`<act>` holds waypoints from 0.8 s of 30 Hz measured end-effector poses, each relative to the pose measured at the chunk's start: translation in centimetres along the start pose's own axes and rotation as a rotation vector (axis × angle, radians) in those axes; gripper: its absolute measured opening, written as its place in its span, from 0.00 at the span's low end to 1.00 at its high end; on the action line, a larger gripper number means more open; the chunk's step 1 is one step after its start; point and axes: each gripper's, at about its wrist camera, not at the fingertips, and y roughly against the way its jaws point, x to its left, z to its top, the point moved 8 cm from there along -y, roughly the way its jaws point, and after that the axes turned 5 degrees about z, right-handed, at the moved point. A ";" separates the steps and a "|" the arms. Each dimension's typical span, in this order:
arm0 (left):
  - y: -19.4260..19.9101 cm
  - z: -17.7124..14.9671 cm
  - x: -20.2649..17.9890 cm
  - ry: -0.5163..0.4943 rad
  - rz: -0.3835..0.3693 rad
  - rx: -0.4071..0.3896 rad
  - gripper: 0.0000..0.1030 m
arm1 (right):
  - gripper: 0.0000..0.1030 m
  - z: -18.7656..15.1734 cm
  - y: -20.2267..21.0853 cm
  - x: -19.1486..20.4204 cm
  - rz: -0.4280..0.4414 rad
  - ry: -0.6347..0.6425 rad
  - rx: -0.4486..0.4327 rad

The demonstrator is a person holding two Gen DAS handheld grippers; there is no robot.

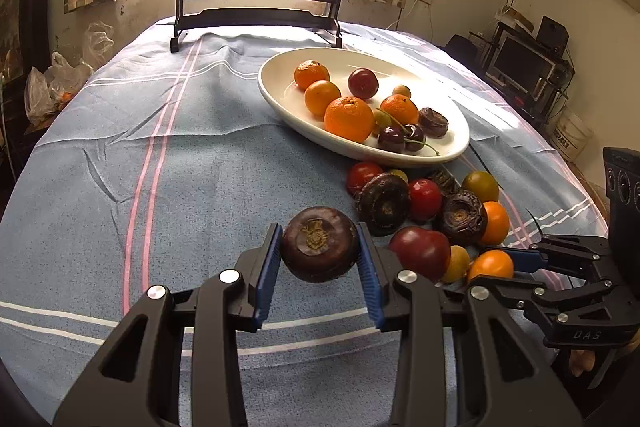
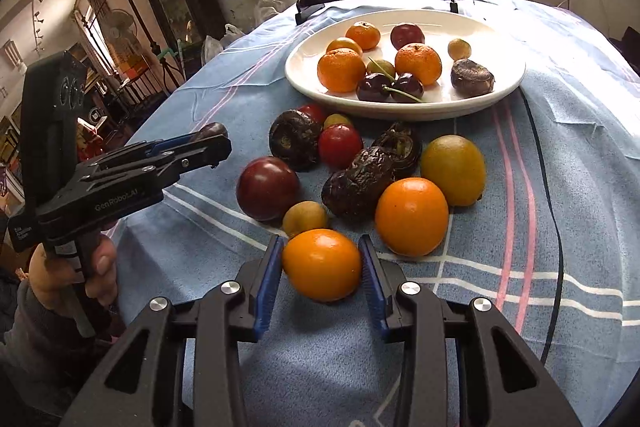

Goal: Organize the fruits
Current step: 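Grasp a dark brown fruit with the left tool while the right tool grasps an orange, then carry the brown fruit onto the plate with the left tool while the right tool places the orange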

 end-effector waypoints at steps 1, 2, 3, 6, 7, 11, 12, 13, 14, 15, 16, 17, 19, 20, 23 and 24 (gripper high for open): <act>0.0 0.0 0.0 0.000 0.001 0.000 0.35 | 0.37 0.0 0.3 0.1 0.012 -0.002 -0.008; 0.0 0.0 0.0 0.002 0.001 0.000 0.35 | 0.37 0.0 0.7 0.2 0.020 -0.002 -0.016; 0.0 0.0 0.0 0.004 0.002 0.000 0.35 | 0.37 0.0 1.1 0.3 0.024 -0.002 -0.025; -0.1 0.1 0.2 0.010 0.006 0.001 0.35 | 0.37 0.1 2.2 0.1 0.031 -0.008 -0.047; -0.1 0.1 0.2 0.012 0.007 0.000 0.35 | 0.37 0.1 2.5 -0.1 0.031 -0.013 -0.056; -0.1 0.1 0.5 0.024 0.009 -0.001 0.35 | 0.37 0.2 3.7 -0.7 0.029 -0.024 -0.082; 0.0 0.2 0.5 0.026 0.009 -0.003 0.35 | 0.37 0.2 3.9 -0.9 0.027 -0.029 -0.088; 0.0 0.2 0.6 0.029 0.010 -0.005 0.35 | 0.37 0.2 4.1 -1.2 0.026 -0.032 -0.093; 0.0 0.2 0.7 0.031 0.011 -0.006 0.35 | 0.37 0.1 4.4 -1.4 0.024 -0.035 -0.097; 0.1 0.2 0.7 0.033 0.013 -0.008 0.35 | 0.37 0.1 4.6 -1.6 0.023 -0.038 -0.102; 0.2 0.3 0.8 0.036 0.015 -0.013 0.35 | 0.37 0.1 4.8 -1.7 0.022 -0.040 -0.107; 0.3 0.3 0.8 0.037 0.017 -0.019 0.35 | 0.37 0.1 5.0 -1.9 0.020 -0.042 -0.113; 0.5 0.3 0.9 0.040 0.018 -0.030 0.35 | 0.37 0.1 5.6 -2.1 0.011 -0.048 -0.125; 0.6 0.4 0.9 0.042 0.019 -0.037 0.35 | 0.37 0.2 5.8 -2.3 0.009 -0.053 -0.130; 1.0 0.4 0.8 0.034 0.021 -0.057 0.35 | 0.37 0.4 6.5 -2.6 0.004 -0.055 -0.148; 1.1 0.4 0.7 0.030 0.024 -0.062 0.35 | 0.37 0.3 6.8 -2.7 0.002 -0.054 -0.154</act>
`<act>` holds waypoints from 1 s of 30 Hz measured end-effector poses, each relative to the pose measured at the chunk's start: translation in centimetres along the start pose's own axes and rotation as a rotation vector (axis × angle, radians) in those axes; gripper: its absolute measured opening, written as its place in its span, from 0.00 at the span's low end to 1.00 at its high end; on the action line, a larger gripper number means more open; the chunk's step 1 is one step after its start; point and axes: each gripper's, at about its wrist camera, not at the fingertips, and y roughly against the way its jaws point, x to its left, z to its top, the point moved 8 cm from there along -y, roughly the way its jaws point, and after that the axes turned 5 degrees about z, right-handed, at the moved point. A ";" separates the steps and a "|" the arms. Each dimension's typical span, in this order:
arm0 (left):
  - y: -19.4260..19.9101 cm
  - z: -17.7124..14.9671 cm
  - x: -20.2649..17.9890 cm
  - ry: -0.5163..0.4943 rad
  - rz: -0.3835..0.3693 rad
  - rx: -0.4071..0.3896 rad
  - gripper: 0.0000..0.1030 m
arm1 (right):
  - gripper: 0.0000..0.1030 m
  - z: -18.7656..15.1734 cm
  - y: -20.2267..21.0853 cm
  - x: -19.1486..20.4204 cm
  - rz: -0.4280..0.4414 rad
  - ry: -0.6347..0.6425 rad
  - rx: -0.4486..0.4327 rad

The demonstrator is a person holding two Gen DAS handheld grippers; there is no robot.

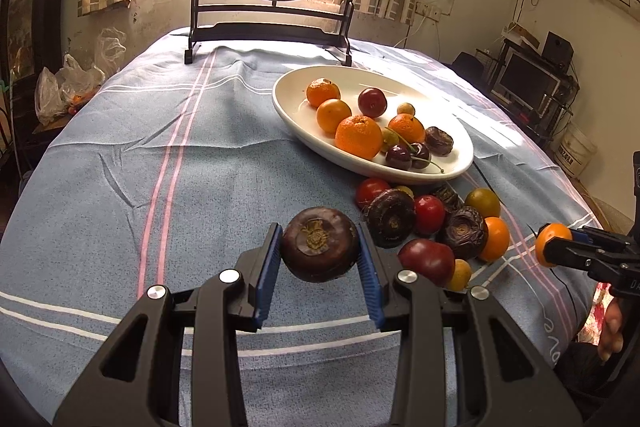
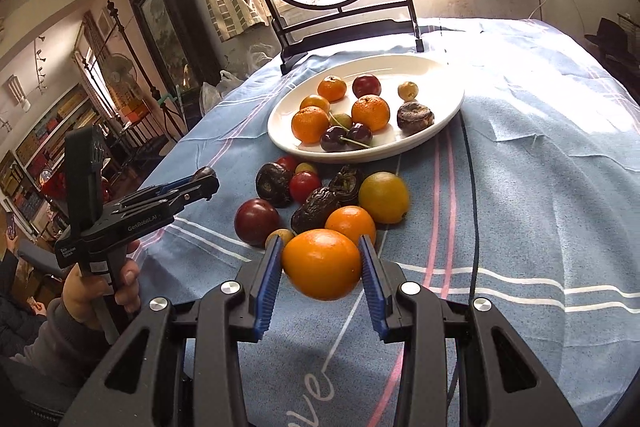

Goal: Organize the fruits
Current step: 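Carry the brown fruit onto the plate with the left tool while the right tool places the orange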

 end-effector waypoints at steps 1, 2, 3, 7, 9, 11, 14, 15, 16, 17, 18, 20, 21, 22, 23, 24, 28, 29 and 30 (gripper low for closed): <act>0.0 0.1 -0.1 -0.004 0.000 -0.003 0.35 | 0.37 0.0 0.2 -0.1 0.000 0.000 -0.005; 0.1 0.1 -0.2 -0.007 -0.003 -0.008 0.35 | 0.37 0.0 0.3 -0.2 0.000 -0.001 -0.007; 0.2 0.2 -0.3 -0.010 -0.004 -0.015 0.35 | 0.37 0.0 0.4 -0.3 0.001 -0.004 -0.008; 0.5 0.2 -0.3 -0.013 0.000 -0.031 0.35 | 0.37 0.1 0.7 -0.9 0.005 -0.013 -0.019; 0.7 0.2 -0.5 -0.016 0.004 -0.032 0.35 | 0.37 0.3 0.7 -1.2 0.009 -0.018 -0.025; 0.9 0.2 -0.8 -0.021 0.006 -0.038 0.35 | 0.37 0.7 0.7 -1.5 0.008 -0.018 -0.031; 1.3 0.9 -1.8 -0.035 -0.001 -0.046 0.35 | 0.37 1.7 1.1 -2.0 0.010 -0.029 -0.050; 1.5 1.3 -2.2 -0.040 -0.009 -0.050 0.35 | 0.37 2.2 1.3 -2.2 0.009 -0.028 -0.058; 1.6 1.8 -2.7 -0.046 -0.016 -0.056 0.35 | 0.37 2.8 1.5 -2.4 0.007 -0.025 -0.068; 1.6 2.4 -3.1 -0.053 -0.023 -0.059 0.35 | 0.37 3.5 1.6 -2.7 0.003 -0.021 -0.078; 1.5 3.1 -3.5 -0.061 -0.024 -0.061 0.35 | 0.37 4.3 1.6 -2.9 0.000 -0.017 -0.085; 0.8 4.7 -4.2 -0.077 -0.020 -0.061 0.35 | 0.37 6.2 1.3 -3.4 0.002 -0.014 -0.097; 0.4 5.6 -4.5 -0.081 -0.021 -0.058 0.35 | 0.37 7.3 1.0 -3.7 0.001 -0.013 -0.097; -0.2 6.5 -4.9 -0.082 -0.025 -0.056 0.35 | 0.37 8.4 0.5 -4.0 0.000 -0.011 -0.099; -0.9 7.4 -5.2 -0.083 -0.027 -0.054 0.35 | 0.37 9.5 0.0 -4.2 -0.004 -0.004 -0.104; -1.7 8.2 -5.4 -0.083 -0.026 -0.051 0.35 | 0.37 10.5 -0.7 -4.6 -0.014 0.002 -0.104; -5.8 10.5 -5.9 -0.069 -0.032 -0.006 0.35 | 0.37 13.6 -4.5 -6.6 -0.049 -0.026 -0.085; -6.9 10.9 -6.1 -0.068 -0.027 0.010 0.35 | 0.37 14.1 -5.4 -7.3 -0.062 -0.041 -0.082; -7.9 11.1 -6.2 -0.067 -0.020 0.023 0.35 | 0.37 14.6 -6.4 -7.9 -0.069 -0.056 -0.078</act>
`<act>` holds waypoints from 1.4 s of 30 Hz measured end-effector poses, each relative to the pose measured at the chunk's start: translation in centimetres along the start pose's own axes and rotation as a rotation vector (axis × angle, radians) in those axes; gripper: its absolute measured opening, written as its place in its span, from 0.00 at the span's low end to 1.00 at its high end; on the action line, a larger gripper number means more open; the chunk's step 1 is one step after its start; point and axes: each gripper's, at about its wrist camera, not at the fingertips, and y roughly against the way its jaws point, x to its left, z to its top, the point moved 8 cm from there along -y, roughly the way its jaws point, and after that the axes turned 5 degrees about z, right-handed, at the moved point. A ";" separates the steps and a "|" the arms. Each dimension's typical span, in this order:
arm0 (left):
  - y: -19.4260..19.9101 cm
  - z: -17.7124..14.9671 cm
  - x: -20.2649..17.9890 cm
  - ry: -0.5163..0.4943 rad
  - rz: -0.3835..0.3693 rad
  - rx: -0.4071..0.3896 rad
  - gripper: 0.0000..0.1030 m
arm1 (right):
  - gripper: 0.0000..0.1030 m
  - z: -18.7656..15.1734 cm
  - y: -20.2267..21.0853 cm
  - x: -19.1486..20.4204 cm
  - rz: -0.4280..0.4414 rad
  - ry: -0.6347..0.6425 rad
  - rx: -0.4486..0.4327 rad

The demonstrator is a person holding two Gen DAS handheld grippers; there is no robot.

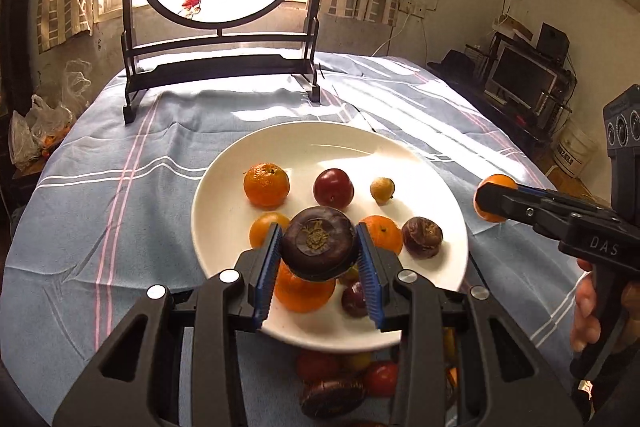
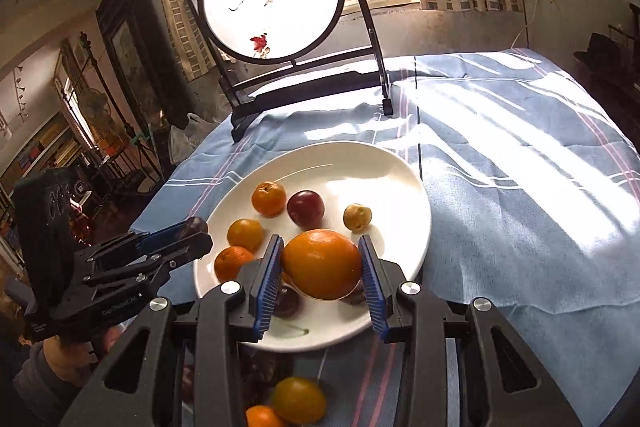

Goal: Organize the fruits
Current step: 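Carry the brown fruit onto the plate with the left tool while the right tool places the orange, then grasp a dark red plum with the left tool while the right tool grasps a large orange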

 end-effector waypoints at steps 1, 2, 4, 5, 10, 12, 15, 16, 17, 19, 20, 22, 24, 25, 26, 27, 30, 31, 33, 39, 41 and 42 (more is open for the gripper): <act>-0.9 0.2 -0.2 -0.004 0.004 0.011 0.35 | 0.38 0.4 -1.0 -0.4 -0.004 -0.012 0.003; -1.6 0.3 -0.4 -0.010 0.008 0.022 0.35 | 0.38 0.7 -1.8 -0.6 -0.004 -0.017 0.006; -2.5 0.6 -0.6 -0.013 0.016 0.035 0.35 | 0.50 1.5 -2.5 -0.9 -0.018 -0.011 -0.014; -2.5 0.9 -0.5 -0.007 0.017 0.034 0.39 | 0.56 1.9 -2.3 -1.0 -0.030 -0.010 -0.035; 1.2 0.3 -0.1 -0.011 0.011 -0.031 0.54 | 0.60 1.1 0.8 0.1 -0.012 0.014 -0.056; 3.2 -1.4 -0.3 -0.037 0.000 -0.033 0.55 | 0.60 -0.5 2.5 0.5 0.001 0.023 -0.054; 5.5 -5.1 -0.8 -0.106 0.005 -0.006 0.56 | 0.60 -3.6 4.9 0.7 -0.003 0.034 -0.043; 6.2 -6.5 -1.0 -0.119 0.000 0.005 0.56 | 0.60 -4.8 5.6 0.6 -0.002 0.032 -0.041; 6.7 -7.8 -1.0 -0.126 -0.006 0.015 0.58 | 0.60 -6.0 6.1 0.4 -0.006 0.026 -0.035; 7.3 -10.2 -1.2 -0.137 -0.008 0.048 0.58 | 0.60 -8.2 6.7 -0.2 -0.014 0.000 -0.021; 7.4 -11.2 -1.3 -0.142 -0.003 0.058 0.58 | 0.60 -9.2 6.9 -0.5 -0.013 -0.020 -0.011; 7.5 -12.6 -1.3 -0.150 0.021 0.069 0.58 | 0.60 -10.9 7.1 -0.8 -0.005 -0.047 0.003; 7.2 -13.4 -1.3 -0.151 0.028 0.077 0.58 | 0.60 -12.1 7.0 -1.0 -0.014 -0.053 0.013; 7.0 -13.7 -1.4 -0.153 0.034 0.083 0.57 | 0.60 -12.5 7.0 -1.0 -0.017 -0.055 0.019; 6.9 -13.9 -1.6 -0.153 0.032 0.089 0.52 | 0.60 -12.9 6.9 -1.0 -0.017 -0.057 0.024; 6.8 -13.9 -1.8 -0.153 0.022 0.090 0.50 | 0.60 -13.1 6.9 -0.9 -0.020 -0.054 0.028; 6.4 -13.6 -2.6 -0.175 0.031 0.074 0.48 | 0.60 -13.6 7.2 -0.7 -0.029 -0.041 0.025; 6.2 -13.5 -2.7 -0.172 0.028 0.074 0.48 | 0.60 -13.7 7.3 -0.5 -0.023 -0.039 0.024; 5.9 -13.1 -3.1 -0.168 0.023 0.066 0.46 | 0.60 -13.9 7.6 -0.1 -0.014 -0.033 0.023; 5.1 -12.4 -3.6 -0.110 -0.073 0.096 0.57 | 0.60 -14.3 8.0 1.2 0.011 -0.006 0.033; 5.1 -12.5 -3.3 -0.091 -0.084 0.090 0.37 | 0.60 -14.5 7.9 1.9 0.022 0.013 0.044; 5.3 -12.5 -3.2 -0.083 -0.090 0.084 0.37 | 0.59 -14.6 7.7 2.2 0.025 0.027 0.053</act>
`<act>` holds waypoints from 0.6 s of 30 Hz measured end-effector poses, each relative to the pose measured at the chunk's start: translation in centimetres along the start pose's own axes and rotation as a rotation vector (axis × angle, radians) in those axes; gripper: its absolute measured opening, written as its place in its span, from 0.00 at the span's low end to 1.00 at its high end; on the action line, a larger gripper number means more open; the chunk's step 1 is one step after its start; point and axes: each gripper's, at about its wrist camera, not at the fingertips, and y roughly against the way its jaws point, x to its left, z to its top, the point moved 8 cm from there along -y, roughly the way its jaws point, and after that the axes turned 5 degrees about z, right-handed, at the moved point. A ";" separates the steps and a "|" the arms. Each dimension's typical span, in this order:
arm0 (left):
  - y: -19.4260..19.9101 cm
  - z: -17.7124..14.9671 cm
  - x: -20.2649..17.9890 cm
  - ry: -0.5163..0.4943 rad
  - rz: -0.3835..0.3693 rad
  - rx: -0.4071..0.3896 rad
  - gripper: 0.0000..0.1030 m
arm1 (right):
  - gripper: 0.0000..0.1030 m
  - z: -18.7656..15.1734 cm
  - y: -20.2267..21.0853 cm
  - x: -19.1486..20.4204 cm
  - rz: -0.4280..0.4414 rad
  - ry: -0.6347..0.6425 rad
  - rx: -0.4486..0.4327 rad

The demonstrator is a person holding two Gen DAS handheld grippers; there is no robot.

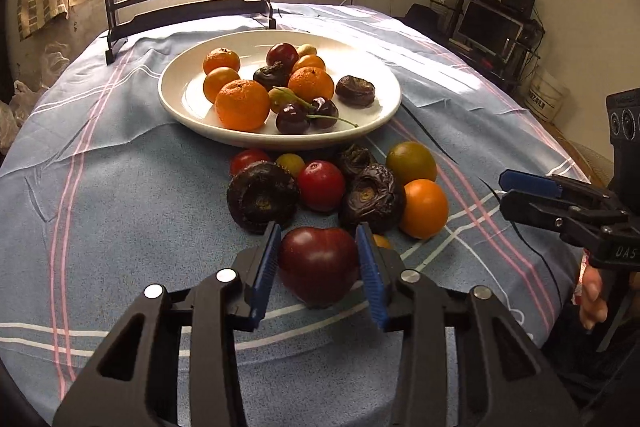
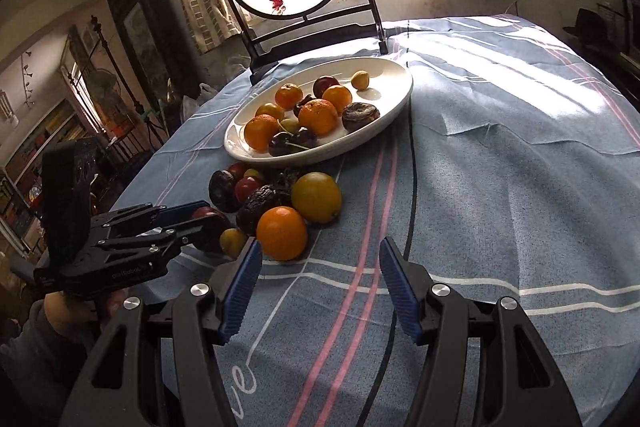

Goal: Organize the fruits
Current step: 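Grasp a dark red plum with the left tool while the right tool grasps a large orange, then place the plum on the plate with the left tool while the right tool places the orange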

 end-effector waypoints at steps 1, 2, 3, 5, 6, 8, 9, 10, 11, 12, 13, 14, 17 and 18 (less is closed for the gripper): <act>0.3 -0.2 0.0 0.002 -0.002 -0.008 0.37 | 0.57 -0.1 -0.2 0.4 0.002 0.016 0.009; 0.6 -0.5 0.0 0.002 0.003 -0.016 0.36 | 0.56 -0.2 -0.5 0.8 0.003 0.032 0.018; 0.9 -0.9 0.0 0.009 0.002 -0.024 0.36 | 0.56 -0.3 -0.7 1.1 0.002 0.047 0.029; 1.7 -1.5 0.2 0.031 -0.003 -0.034 0.36 | 0.56 -0.4 -1.5 1.7 0.000 0.070 0.055; 2.1 -1.7 0.4 0.034 0.003 -0.040 0.36 | 0.56 -0.4 -1.9 2.0 -0.002 0.081 0.068; 3.1 -2.0 0.6 0.030 0.016 -0.055 0.36 | 0.56 -0.3 -2.7 2.5 -0.008 0.097 0.081; 3.4 -2.1 0.7 0.028 0.018 -0.057 0.36 | 0.56 -0.2 -3.1 2.7 -0.011 0.101 0.085; 3.7 -2.1 0.8 0.028 0.022 -0.059 0.36 | 0.56 0.0 -3.5 2.8 -0.015 0.101 0.090; 4.0 -2.1 0.9 0.027 0.026 -0.060 0.36 | 0.56 0.2 -4.0 2.9 -0.016 0.096 0.094; 4.2 -2.2 1.0 0.026 0.026 -0.060 0.36 | 0.56 0.4 -4.4 2.9 -0.017 0.088 0.098; 4.3 -2.2 1.0 0.025 0.027 -0.060 0.36 | 0.56 0.5 -4.8 2.9 -0.020 0.079 0.105; 4.3 -2.2 1.0 0.025 0.029 -0.061 0.37 | 0.55 0.5 -5.3 2.8 -0.022 0.066 0.111; 4.5 -2.3 1.1 0.028 0.029 -0.063 0.37 | 0.37 0.4 -6.0 2.7 -0.008 0.046 0.131; 4.5 -2.3 1.1 0.026 0.029 -0.064 0.37 | 0.36 0.4 -5.9 2.7 -0.006 0.048 0.129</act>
